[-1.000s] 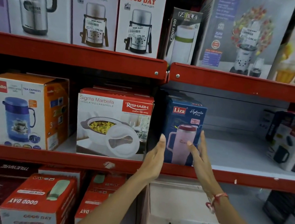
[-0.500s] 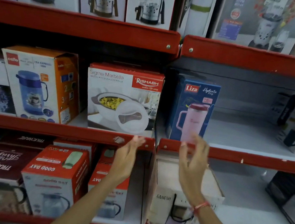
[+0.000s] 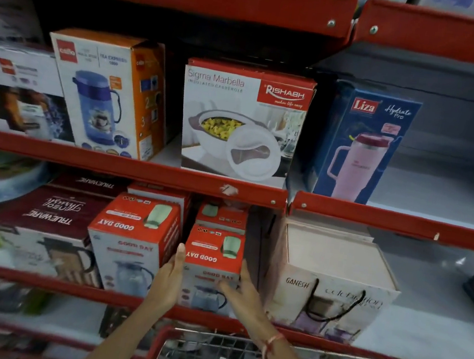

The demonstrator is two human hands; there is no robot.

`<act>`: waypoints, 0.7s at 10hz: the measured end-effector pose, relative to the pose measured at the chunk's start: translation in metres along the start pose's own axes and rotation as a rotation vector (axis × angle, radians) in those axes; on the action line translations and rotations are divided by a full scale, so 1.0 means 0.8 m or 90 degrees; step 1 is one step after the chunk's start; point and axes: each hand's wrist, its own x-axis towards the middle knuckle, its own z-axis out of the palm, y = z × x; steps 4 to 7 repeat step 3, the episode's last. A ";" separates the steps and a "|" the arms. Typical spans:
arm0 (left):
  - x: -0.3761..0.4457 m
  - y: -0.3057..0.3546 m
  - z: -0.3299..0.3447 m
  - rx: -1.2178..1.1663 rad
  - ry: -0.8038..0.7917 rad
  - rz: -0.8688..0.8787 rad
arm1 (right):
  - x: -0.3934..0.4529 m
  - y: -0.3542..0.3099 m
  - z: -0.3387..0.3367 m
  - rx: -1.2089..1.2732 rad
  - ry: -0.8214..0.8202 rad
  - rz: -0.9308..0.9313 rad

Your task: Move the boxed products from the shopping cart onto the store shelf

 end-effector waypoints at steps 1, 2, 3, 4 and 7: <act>-0.014 0.003 -0.005 0.024 -0.021 0.016 | -0.012 0.001 0.000 -0.031 -0.004 -0.024; -0.011 -0.002 -0.008 0.061 -0.031 0.030 | -0.013 -0.003 -0.003 -0.059 -0.020 -0.017; -0.015 0.008 -0.010 0.123 -0.007 0.052 | -0.023 -0.028 -0.011 -0.099 -0.041 -0.033; -0.015 0.008 -0.010 0.123 -0.007 0.052 | -0.023 -0.028 -0.011 -0.099 -0.041 -0.033; -0.015 0.008 -0.010 0.123 -0.007 0.052 | -0.023 -0.028 -0.011 -0.099 -0.041 -0.033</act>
